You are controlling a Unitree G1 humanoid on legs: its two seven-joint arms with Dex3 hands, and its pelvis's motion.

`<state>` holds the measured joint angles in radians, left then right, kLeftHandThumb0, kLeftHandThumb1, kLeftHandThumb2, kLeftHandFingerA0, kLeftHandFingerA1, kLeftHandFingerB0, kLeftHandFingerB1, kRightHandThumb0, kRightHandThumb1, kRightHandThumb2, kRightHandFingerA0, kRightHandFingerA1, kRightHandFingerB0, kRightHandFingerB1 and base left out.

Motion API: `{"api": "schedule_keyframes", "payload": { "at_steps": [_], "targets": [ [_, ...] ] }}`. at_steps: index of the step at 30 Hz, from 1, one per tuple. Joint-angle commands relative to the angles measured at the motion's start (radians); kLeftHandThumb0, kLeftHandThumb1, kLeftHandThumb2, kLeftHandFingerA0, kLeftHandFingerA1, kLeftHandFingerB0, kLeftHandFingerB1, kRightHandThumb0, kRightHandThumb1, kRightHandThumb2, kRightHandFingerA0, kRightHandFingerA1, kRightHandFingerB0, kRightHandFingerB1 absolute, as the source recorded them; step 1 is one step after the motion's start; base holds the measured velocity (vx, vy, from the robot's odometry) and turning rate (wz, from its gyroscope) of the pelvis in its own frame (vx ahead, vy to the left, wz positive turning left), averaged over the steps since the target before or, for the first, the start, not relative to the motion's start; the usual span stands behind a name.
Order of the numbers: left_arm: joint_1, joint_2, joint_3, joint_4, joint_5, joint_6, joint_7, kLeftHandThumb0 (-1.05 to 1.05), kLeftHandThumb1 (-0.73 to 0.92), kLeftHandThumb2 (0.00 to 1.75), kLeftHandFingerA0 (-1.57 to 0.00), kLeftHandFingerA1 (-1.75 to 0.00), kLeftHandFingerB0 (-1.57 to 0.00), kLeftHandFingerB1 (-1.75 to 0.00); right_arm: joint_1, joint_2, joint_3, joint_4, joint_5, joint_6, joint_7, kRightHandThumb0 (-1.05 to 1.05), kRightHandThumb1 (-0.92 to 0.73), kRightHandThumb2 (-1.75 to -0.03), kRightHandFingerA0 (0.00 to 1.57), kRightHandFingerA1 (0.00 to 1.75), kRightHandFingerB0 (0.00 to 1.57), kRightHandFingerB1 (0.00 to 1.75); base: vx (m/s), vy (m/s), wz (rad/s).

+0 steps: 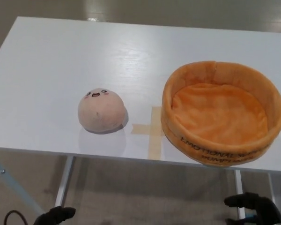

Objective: Use the left hand to pick up the pink round toy on the left and place it inside the orange plate on the desk.

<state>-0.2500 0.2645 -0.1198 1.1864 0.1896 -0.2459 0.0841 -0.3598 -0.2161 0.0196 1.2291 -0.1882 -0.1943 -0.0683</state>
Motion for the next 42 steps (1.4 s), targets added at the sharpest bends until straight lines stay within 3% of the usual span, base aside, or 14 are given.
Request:
{"api": "schedule_keyframes", "payload": {
  "at_steps": [1, 4, 5, 6, 12, 13, 23, 24, 27, 30, 31, 32, 36, 42],
  "targets": [
    [0.049, 0.003, -0.011, 0.029, 0.028, -0.085, 0.022, -0.36, 0.57, 0.57, -0.30, -0.37, -0.38, -0.34, 0.054, 0.003, 0.008, 0.023, -0.008, -0.076, -0.028, -0.14, -0.56, -0.56, 0.54, 0.84, 0.54, 0.75, 0.00, 0.000, 0.00],
    [0.084, -0.003, -0.010, 0.028, 0.024, -0.119, 0.015, -0.41, 0.57, 0.58, -0.30, -0.36, -0.32, -0.31, 0.086, 0.003, -0.002, 0.027, 0.005, -0.097, -0.028, -0.19, -0.56, -0.56, 0.51, 0.83, 0.49, 0.73, 0.00, 0.000, 0.00],
    [0.089, -0.003, -0.014, 0.031, 0.028, -0.131, 0.013, -0.45, 0.56, 0.58, -0.28, -0.35, -0.27, -0.30, 0.094, 0.005, -0.006, 0.026, 0.007, -0.108, -0.037, -0.23, -0.54, -0.56, 0.56, 0.89, 0.51, 0.77, 0.00, 0.000, 0.00],
    [0.092, -0.002, -0.018, 0.036, 0.030, -0.148, 0.001, -0.25, 0.39, 0.93, -0.12, -0.53, -0.11, -0.51, 0.101, 0.009, -0.012, 0.024, 0.011, -0.122, -0.052, -0.24, -0.53, -0.56, 0.56, 0.89, 0.51, 0.77, 0.00, 0.000, 0.00],
    [0.104, 0.006, -0.028, 0.034, 0.030, -0.221, -0.056, -0.22, 0.39, 0.91, -0.09, -0.52, -0.09, -0.51, 0.100, 0.011, -0.018, 0.026, 0.011, -0.130, -0.064, -0.28, -0.54, -0.55, 0.51, 0.89, 0.47, 0.77, 0.00, 0.000, 0.00],
    [0.103, 0.009, -0.032, 0.032, 0.033, -0.233, -0.061, -0.40, 0.46, 0.62, -0.20, -0.35, -0.20, -0.33, 0.097, 0.011, -0.018, 0.026, 0.010, -0.131, -0.067, -0.30, -0.54, -0.54, 0.50, 0.89, 0.46, 0.76, 0.00, 0.000, 0.00],
    [0.206, 0.071, -0.073, -0.108, 0.049, -0.398, -0.140, -0.32, 0.48, 0.60, -0.17, -0.35, -0.17, -0.32, 0.074, 0.001, -0.015, 0.027, 0.007, -0.128, -0.066, -0.36, -0.56, -0.56, 0.50, 0.86, 0.44, 0.73, 0.00, 0.000, 0.00],
    [0.252, 0.080, -0.066, -0.174, 0.020, -0.436, -0.174, -0.22, 0.50, 0.55, -0.14, -0.30, -0.19, -0.30, 0.070, 0.000, -0.020, 0.029, 0.012, -0.127, -0.062, -0.36, -0.55, -0.56, 0.51, 0.86, 0.45, 0.74, 0.00, 0.000, 0.00],
    [0.318, 0.102, -0.068, -0.301, -0.007, -0.453, -0.227, -0.15, 0.51, 0.56, -0.10, -0.27, -0.16, -0.30, 0.063, -0.003, -0.025, 0.032, 0.015, -0.127, -0.059, -0.36, -0.55, -0.56, 0.51, 0.86, 0.44, 0.73, 0.00, 0.000, 0.00],
    [0.406, 0.168, -0.089, -0.505, 0.000, -0.462, -0.287, -0.19, 0.52, 0.56, -0.14, -0.29, -0.12, -0.28, 0.057, -0.003, -0.034, 0.035, 0.022, -0.124, -0.047, -0.35, -0.55, -0.56, 0.50, 0.86, 0.45, 0.74, 0.00, 0.000, 0.00],
    [0.436, 0.191, -0.093, -0.573, -0.019, -0.462, -0.324, -0.18, 0.50, 0.55, -0.27, -0.32, -0.13, -0.29, 0.057, -0.003, -0.030, 0.035, 0.016, -0.123, -0.052, -0.34, -0.55, -0.55, 0.51, 0.86, 0.46, 0.74, 0.00, 0.000, 0.00],
    [0.459, 0.219, -0.101, -0.634, -0.034, -0.469, -0.361, -0.22, 0.49, 0.55, -0.28, -0.33, -0.17, -0.29, 0.057, -0.003, -0.026, 0.036, 0.009, -0.123, -0.058, -0.33, -0.55, -0.56, 0.53, 0.87, 0.47, 0.74, 0.00, 0.000, 0.00],
    [0.503, 0.299, -0.127, -0.828, -0.067, -0.456, -0.447, -0.32, 0.46, 0.60, -0.28, -0.35, -0.29, -0.34, 0.046, -0.002, -0.029, 0.037, 0.010, -0.119, -0.052, -0.30, -0.55, -0.56, 0.52, 0.87, 0.46, 0.75, 0.00, 0.000, 0.00],
    [0.543, 0.343, -0.156, -1.016, -0.204, -0.468, -0.522, -0.23, 0.47, 0.58, -0.28, -0.35, -0.28, -0.32, 0.040, -0.002, -0.023, 0.034, 0.003, -0.121, -0.064, -0.27, -0.54, -0.55, 0.55, 0.89, 0.49, 0.76, 0.00, 0.000, 0.00]
  ]
}}
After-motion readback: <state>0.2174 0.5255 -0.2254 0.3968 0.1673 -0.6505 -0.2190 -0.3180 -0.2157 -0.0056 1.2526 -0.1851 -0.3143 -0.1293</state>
